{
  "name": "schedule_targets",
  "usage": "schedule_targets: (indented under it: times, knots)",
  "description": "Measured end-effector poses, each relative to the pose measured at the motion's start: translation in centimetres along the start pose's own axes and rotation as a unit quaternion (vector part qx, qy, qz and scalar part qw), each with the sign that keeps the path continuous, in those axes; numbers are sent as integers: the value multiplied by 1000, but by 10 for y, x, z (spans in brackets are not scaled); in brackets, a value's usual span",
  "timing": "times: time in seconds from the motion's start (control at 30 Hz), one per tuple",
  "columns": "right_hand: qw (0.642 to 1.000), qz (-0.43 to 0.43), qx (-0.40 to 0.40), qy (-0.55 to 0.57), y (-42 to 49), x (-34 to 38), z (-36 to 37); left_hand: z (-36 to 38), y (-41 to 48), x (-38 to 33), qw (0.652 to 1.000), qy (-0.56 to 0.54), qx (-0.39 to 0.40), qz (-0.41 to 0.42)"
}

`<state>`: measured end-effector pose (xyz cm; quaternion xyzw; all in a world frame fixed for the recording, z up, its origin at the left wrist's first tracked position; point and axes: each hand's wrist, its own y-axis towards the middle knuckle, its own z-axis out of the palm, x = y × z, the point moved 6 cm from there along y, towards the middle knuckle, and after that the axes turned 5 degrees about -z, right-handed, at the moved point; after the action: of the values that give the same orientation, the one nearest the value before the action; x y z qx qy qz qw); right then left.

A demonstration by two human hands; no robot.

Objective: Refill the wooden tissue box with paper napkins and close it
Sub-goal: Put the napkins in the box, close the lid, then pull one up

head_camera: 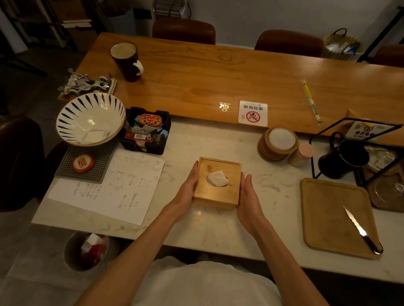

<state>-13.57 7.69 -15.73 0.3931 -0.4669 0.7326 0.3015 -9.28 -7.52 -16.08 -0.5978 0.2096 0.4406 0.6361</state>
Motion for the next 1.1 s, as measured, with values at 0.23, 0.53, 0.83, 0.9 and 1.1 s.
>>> schedule_targets:
  times: [0.23,0.53,0.83,0.9,1.1]
  knots:
    - [977,-43,49,-205,-16,-18,-1,-1,-11,19,993,108,-26,36]
    - [972,-83,28,-219,46,20,4,-4,50,-32,988,133,-41,60]
    - [970,-96,35,-222,111,60,17,-15,104,-72,986,136,-55,78]
    - [969,-104,37,-219,121,61,17,-16,111,-79,987,132,-55,75]
    - [974,-96,45,-200,127,53,13,-18,116,-76,988,115,-54,85]
